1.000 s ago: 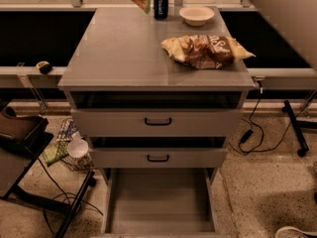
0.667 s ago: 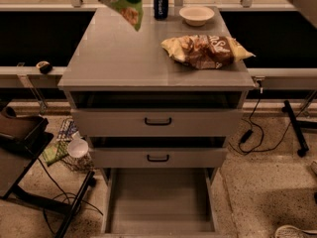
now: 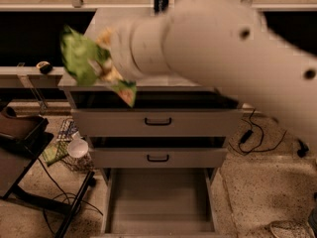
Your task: Place green rice chip bag into bottom drawer
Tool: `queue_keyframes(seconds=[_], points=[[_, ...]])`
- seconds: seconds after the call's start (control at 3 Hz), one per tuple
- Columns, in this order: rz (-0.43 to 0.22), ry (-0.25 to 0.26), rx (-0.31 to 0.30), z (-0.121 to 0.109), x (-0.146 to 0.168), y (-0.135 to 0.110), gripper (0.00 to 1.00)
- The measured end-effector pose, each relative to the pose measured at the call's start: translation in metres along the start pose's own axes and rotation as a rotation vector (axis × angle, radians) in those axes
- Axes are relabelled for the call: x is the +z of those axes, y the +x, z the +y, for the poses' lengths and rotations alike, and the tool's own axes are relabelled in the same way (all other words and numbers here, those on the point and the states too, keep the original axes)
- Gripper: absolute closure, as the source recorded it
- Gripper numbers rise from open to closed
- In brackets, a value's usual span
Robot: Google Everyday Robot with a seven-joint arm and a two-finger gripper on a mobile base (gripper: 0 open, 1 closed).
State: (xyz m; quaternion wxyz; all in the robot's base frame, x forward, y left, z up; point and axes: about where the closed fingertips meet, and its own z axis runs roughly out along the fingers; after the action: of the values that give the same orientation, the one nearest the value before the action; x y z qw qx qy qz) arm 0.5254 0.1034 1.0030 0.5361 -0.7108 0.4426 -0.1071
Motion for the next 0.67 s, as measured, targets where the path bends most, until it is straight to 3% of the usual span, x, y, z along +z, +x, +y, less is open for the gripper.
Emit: queue_keyframes(seconds=[0.33,0.67], points=[[-0.065,-0.122,0.204,0.119,0.046,0.042,1.00],[-0.066,-0.296,0.249,0.225,0.094,0.088,1.00]])
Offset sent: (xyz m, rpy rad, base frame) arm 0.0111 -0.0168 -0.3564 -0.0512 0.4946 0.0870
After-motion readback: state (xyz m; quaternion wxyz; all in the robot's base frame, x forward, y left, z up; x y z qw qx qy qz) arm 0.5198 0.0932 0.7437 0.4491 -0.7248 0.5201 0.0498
